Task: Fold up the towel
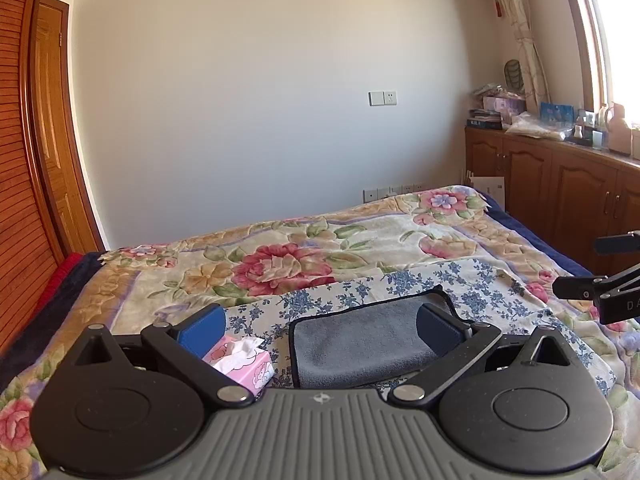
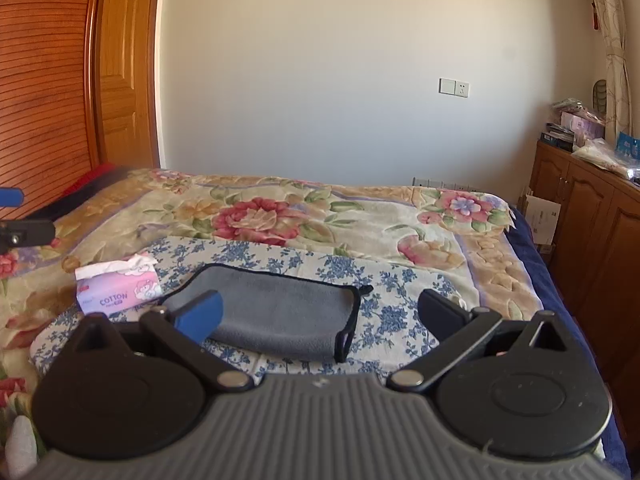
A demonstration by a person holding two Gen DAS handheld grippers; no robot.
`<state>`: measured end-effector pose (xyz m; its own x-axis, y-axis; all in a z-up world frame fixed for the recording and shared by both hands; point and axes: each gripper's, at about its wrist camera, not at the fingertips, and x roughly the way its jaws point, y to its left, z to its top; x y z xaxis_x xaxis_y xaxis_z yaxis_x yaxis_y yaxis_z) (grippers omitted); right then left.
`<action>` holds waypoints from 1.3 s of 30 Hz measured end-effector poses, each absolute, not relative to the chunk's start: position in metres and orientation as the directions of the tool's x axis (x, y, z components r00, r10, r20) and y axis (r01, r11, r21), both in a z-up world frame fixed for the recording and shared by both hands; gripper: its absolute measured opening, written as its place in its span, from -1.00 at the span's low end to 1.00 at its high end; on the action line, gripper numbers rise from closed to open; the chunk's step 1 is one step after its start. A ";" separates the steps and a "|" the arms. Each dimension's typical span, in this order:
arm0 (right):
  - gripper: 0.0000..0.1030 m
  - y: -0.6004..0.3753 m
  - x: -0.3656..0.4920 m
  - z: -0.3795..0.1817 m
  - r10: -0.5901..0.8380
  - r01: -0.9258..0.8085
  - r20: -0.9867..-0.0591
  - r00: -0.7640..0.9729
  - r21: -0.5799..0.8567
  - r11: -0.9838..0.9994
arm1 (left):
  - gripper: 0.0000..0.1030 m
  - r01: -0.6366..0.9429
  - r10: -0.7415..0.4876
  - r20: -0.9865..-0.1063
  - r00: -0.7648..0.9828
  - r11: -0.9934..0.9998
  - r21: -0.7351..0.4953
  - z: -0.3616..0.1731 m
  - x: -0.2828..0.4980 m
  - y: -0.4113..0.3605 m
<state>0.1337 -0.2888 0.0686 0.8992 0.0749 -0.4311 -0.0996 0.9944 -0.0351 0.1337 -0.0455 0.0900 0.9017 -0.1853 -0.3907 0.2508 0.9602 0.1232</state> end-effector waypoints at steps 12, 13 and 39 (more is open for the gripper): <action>1.00 -0.288 0.109 0.069 0.070 -0.086 -0.427 0.901 -0.018 0.996 | 1.00 0.226 -0.177 -0.349 0.920 0.969 0.105 0.094 0.102 -0.041; 1.00 -0.287 0.107 0.070 0.071 -0.087 -0.425 0.902 -0.017 0.996 | 1.00 0.221 -0.174 -0.346 0.922 0.970 0.099 0.094 0.099 -0.041; 1.00 -0.267 0.060 0.055 0.089 -0.105 -0.420 0.903 -0.015 0.994 | 1.00 0.167 -0.130 -0.344 0.930 0.983 0.081 0.065 0.048 -0.023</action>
